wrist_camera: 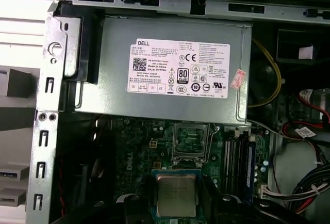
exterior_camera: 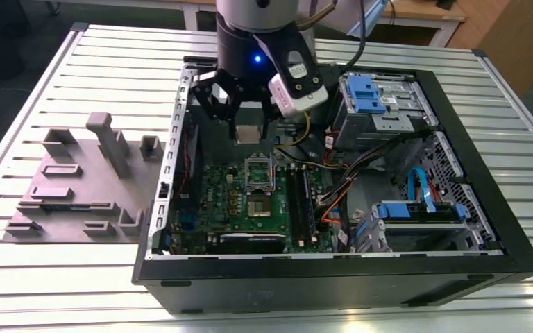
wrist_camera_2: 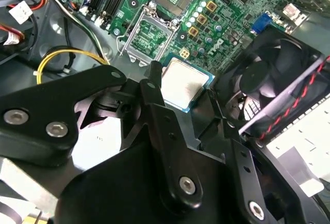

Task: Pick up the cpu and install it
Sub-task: 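Pick up the cpu and move it towards the insertion slot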

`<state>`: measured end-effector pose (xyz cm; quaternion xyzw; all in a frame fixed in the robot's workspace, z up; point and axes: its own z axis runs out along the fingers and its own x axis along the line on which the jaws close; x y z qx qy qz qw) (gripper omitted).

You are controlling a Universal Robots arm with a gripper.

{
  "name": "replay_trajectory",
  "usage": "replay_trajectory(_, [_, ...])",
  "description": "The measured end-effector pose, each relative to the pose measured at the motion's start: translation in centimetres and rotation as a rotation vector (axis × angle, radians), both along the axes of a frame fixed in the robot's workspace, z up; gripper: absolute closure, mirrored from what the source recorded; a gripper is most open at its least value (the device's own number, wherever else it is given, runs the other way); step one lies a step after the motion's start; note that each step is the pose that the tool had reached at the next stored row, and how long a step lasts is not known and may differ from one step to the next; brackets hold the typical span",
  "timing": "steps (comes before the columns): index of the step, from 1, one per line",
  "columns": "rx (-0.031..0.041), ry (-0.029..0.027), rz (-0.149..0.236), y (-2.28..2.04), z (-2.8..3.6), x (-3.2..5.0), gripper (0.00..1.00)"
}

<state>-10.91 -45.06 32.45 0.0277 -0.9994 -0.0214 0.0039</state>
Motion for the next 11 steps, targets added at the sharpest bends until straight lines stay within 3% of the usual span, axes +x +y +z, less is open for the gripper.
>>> replay_trajectory(11, [-0.0086, -0.0001, 0.000, -0.16, -0.95, 0.68, 0.53])
